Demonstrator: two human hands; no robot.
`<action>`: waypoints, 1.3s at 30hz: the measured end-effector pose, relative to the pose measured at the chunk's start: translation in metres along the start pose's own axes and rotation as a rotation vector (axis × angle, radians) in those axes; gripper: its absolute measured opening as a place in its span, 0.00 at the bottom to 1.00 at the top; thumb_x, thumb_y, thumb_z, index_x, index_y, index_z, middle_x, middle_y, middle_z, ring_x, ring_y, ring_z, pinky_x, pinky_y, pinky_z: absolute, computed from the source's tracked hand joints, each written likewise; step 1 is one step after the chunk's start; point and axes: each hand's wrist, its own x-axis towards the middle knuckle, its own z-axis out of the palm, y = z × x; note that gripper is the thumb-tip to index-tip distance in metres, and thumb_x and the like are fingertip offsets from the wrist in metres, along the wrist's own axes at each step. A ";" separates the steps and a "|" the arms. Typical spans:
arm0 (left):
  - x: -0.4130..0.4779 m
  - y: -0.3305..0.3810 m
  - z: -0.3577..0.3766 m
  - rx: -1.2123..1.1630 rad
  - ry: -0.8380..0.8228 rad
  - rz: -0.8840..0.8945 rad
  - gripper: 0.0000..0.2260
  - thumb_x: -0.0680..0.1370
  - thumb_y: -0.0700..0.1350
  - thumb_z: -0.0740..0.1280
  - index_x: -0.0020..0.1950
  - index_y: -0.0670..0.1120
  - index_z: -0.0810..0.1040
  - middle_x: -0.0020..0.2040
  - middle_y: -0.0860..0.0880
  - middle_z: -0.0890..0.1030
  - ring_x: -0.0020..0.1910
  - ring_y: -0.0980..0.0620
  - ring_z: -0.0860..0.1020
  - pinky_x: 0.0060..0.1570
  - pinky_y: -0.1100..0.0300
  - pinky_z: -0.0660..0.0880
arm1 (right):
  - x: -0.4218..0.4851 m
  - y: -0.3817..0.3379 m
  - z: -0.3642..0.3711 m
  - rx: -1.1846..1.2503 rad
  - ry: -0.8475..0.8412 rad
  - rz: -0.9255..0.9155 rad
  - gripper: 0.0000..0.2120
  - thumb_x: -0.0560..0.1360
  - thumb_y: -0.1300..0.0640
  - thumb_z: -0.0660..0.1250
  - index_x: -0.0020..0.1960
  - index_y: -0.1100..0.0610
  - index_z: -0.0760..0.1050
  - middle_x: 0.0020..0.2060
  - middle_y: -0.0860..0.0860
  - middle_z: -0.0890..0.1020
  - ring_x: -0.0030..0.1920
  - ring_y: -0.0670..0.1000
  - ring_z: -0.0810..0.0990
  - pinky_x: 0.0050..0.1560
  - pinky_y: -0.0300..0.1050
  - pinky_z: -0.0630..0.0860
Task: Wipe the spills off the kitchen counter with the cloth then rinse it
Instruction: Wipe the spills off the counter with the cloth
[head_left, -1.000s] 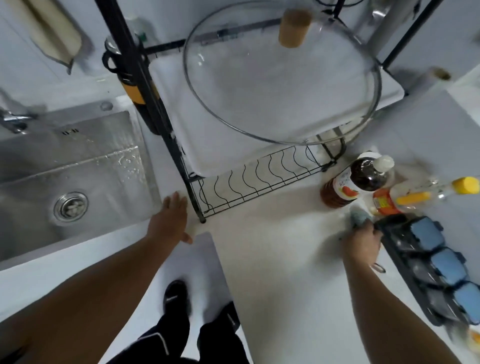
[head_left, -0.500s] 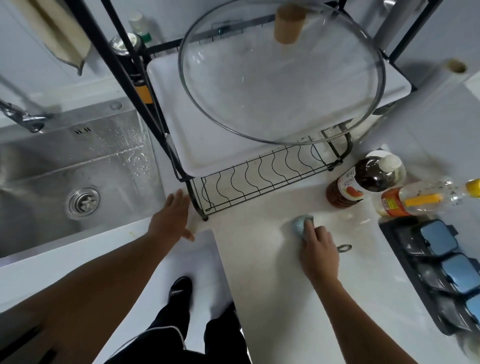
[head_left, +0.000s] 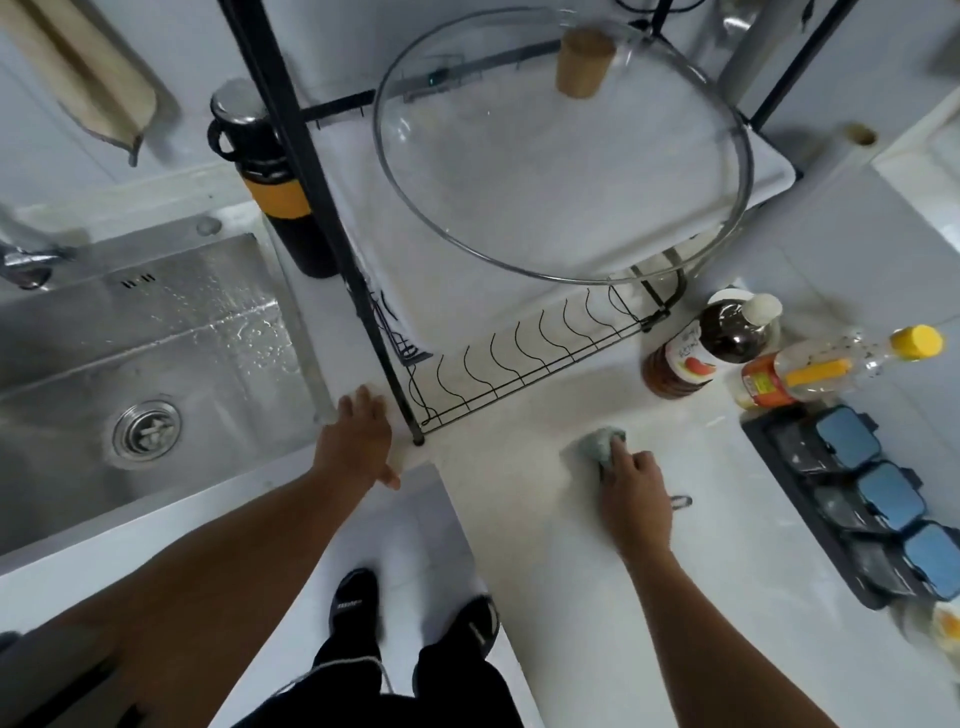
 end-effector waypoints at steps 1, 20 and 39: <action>0.001 0.000 0.001 -0.007 -0.001 0.009 0.61 0.65 0.63 0.77 0.80 0.35 0.43 0.80 0.34 0.47 0.79 0.34 0.52 0.67 0.40 0.72 | -0.005 -0.007 0.002 0.041 0.030 0.148 0.19 0.78 0.57 0.62 0.69 0.52 0.69 0.47 0.57 0.73 0.48 0.62 0.76 0.38 0.49 0.72; -0.001 -0.008 -0.002 -0.047 -0.051 0.072 0.60 0.67 0.61 0.77 0.78 0.31 0.44 0.79 0.29 0.44 0.78 0.29 0.51 0.68 0.36 0.69 | -0.066 -0.084 0.023 -0.061 -0.109 -0.193 0.25 0.76 0.57 0.66 0.73 0.53 0.69 0.48 0.55 0.75 0.47 0.59 0.76 0.38 0.51 0.76; 0.016 0.000 0.003 -0.036 -0.118 0.025 0.62 0.65 0.57 0.79 0.77 0.29 0.41 0.78 0.28 0.43 0.77 0.26 0.48 0.66 0.32 0.69 | 0.084 0.006 -0.016 -0.052 0.015 0.086 0.17 0.78 0.63 0.57 0.67 0.59 0.65 0.55 0.65 0.74 0.53 0.68 0.76 0.50 0.58 0.75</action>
